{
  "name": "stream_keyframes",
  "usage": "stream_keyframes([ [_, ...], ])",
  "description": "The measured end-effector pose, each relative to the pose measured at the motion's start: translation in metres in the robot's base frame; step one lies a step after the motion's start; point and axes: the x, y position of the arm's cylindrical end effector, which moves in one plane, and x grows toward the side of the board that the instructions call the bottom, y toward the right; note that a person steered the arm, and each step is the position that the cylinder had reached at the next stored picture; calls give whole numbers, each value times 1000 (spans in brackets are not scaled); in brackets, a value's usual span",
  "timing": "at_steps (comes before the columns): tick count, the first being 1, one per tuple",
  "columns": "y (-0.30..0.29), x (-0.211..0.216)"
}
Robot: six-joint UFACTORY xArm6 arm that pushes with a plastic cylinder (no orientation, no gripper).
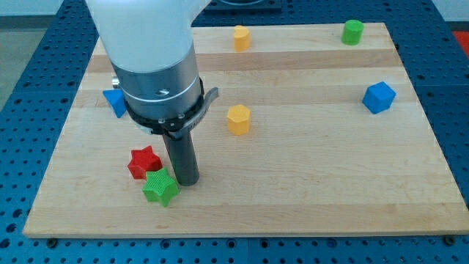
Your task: Move the green star to the bottom of the hexagon
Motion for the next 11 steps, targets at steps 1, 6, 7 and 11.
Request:
stream_keyframes([
  [1, -9, 1],
  [6, -100, 68],
  [7, -111, 66],
  [11, 53, -7],
])
